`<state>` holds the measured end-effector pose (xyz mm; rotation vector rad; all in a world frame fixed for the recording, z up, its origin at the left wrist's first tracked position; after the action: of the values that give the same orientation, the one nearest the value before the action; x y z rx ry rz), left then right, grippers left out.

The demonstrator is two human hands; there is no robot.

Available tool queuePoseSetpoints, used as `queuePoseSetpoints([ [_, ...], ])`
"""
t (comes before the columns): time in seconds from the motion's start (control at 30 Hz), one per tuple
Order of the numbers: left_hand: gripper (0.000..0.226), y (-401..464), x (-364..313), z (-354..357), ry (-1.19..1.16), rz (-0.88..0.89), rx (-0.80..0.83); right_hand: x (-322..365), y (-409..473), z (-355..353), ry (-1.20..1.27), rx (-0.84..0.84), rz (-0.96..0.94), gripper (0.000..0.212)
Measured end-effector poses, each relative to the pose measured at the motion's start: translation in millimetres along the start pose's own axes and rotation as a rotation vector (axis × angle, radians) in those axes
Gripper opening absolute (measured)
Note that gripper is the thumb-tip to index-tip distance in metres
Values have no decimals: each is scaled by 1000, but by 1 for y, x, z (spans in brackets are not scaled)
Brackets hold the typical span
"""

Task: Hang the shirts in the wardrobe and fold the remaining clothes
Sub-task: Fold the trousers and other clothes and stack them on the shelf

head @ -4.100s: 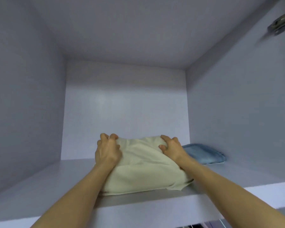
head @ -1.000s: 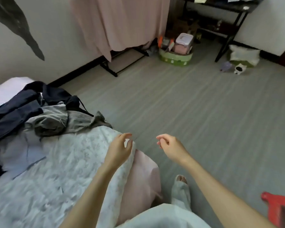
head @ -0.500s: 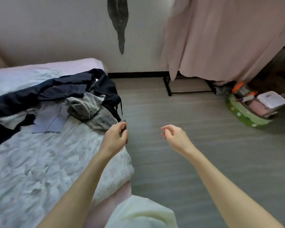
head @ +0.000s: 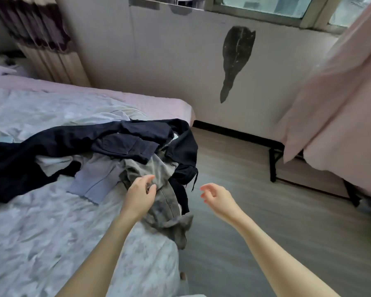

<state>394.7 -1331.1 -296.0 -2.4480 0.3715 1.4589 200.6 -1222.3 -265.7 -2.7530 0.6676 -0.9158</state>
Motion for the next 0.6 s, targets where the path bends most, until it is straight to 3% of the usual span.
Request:
queuePoseSetpoints([
  [0.27,38,115,32,-16,214,-148,10,35,145,18,-21,175,-59,31],
  [0.6,77,225,94,12,674,-281,175,56,323,59,-171,391,-175,38],
])
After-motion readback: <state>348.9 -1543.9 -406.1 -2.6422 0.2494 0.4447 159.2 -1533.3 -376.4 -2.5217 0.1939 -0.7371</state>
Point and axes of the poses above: each hand's wrist, its own y-axis towards the middle knuckle, its own z-axis out of the palm, x = y × z, the point moved 1 cm from there along y, towards the middle knuckle, and after that the axes turned 14 degrees about -y, right-handed, at the moved point
